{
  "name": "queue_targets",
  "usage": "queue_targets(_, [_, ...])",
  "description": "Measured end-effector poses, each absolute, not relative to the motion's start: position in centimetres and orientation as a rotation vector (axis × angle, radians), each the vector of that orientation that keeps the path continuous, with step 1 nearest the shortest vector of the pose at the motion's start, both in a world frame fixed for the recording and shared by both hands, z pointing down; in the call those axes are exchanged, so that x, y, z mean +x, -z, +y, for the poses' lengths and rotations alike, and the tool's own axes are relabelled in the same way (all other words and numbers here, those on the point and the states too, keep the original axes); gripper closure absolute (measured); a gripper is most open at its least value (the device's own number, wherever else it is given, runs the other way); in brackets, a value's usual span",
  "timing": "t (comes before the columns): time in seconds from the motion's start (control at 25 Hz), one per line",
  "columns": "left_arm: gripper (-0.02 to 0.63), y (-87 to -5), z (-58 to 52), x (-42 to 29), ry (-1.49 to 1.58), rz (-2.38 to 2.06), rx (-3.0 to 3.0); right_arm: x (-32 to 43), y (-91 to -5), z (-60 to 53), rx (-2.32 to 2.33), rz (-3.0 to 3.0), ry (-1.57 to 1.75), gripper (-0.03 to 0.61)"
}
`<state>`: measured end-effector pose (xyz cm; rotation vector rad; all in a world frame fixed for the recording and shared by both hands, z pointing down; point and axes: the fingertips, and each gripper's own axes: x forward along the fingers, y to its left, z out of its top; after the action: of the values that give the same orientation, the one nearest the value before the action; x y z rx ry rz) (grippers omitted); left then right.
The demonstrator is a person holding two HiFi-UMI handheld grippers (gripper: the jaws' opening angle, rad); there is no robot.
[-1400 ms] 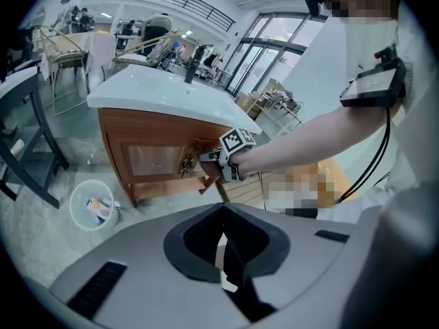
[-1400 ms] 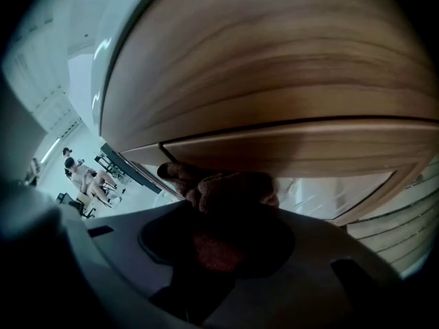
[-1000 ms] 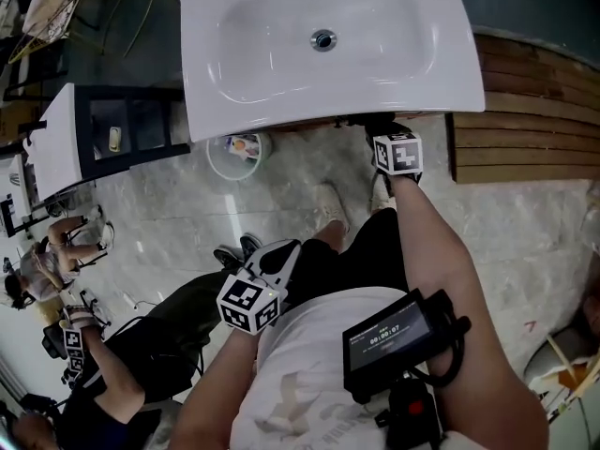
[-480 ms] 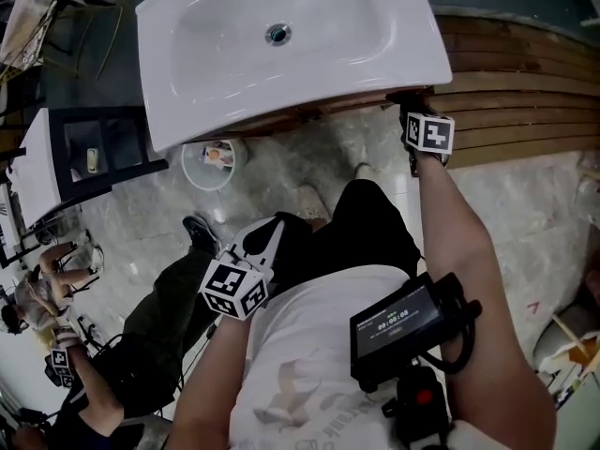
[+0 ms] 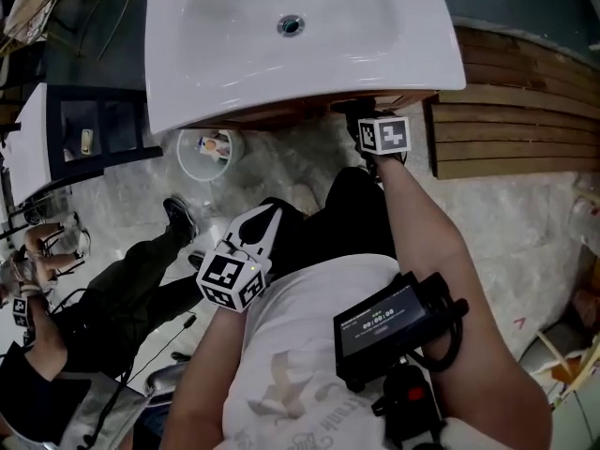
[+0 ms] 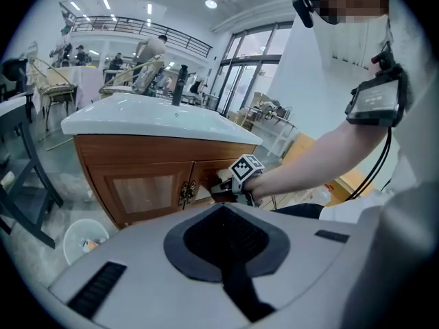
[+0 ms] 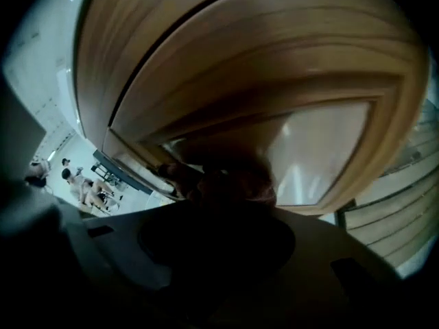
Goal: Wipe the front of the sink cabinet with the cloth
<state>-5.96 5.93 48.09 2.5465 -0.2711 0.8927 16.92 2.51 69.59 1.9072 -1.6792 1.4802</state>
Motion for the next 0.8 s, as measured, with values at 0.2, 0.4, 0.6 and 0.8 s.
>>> queue_targets(0.2, [0.606, -48.4, 5.5, -6.8, -0.866, -0.305, 2.532, 11.2, -69.4, -0.9, 1.777, -1.806, -1.493, 0.428])
queue_targets(0.4, [0.606, -48.9, 5.2, -6.6, -0.86, -0.303, 2.508, 7.7, -69.6, -2.5, 1.7, -1.885, -1.571, 0.428])
queue_targets(0.6, [0.606, -50.5, 6.2, -4.8, -0.914, -0.24, 2.491, 9.4, -71.3, -2.0, 1.782, -1.828, -1.518, 0.428])
queue_targets(0.8, [0.606, -52.0, 7.1, -3.1, -0.938, -0.157, 2.488, 15.5, -73.1, 0.9, 1.988, -1.674, -1.459, 0.428])
